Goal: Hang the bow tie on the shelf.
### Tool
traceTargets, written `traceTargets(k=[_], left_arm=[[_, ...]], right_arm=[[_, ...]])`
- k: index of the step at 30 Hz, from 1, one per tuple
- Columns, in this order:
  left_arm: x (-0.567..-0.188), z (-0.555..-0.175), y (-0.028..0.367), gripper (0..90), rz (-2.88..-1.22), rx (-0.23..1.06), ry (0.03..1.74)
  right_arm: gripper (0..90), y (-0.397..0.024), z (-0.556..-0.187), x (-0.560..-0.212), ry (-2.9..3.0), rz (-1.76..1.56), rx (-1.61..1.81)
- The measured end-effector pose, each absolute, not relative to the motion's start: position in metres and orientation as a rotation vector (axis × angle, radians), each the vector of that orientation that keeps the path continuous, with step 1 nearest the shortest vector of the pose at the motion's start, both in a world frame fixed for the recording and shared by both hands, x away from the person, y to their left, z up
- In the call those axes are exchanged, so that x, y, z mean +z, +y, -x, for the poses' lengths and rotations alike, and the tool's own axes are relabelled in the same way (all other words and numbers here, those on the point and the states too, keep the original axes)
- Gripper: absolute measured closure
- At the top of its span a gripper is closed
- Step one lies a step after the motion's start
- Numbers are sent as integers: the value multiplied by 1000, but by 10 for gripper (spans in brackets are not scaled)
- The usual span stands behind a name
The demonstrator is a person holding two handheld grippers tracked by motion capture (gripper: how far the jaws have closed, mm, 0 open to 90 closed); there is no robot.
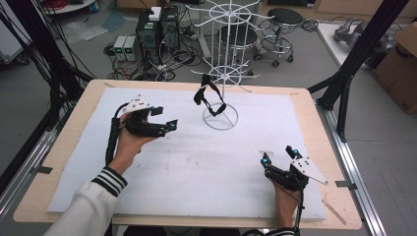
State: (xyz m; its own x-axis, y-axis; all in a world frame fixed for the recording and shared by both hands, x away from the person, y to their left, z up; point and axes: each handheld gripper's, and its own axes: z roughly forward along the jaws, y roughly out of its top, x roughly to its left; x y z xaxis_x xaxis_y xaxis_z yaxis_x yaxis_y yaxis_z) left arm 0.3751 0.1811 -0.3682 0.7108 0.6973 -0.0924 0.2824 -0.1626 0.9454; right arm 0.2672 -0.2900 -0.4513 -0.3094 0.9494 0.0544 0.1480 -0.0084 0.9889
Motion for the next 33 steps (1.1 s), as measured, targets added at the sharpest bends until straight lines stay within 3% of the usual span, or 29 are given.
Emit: traceTargets(k=[14,22,29,33], left_arm=[[-421,-313,274,160,-1610,625,704],[-445,-302,284,152,-1559,627,725],[-455,-293,291,166,-1403,659,732],[-455,-290,288,167,-1425,695,702]], right_arm=[[111,-290,-266,-452,1527,-1176,1407],[111,-290,-266,-452,1523,-1173,1404],[111,-290,-266,-452,1526,-1176,1405],[111,-290,-266,-452,1533,-1173,1398]])
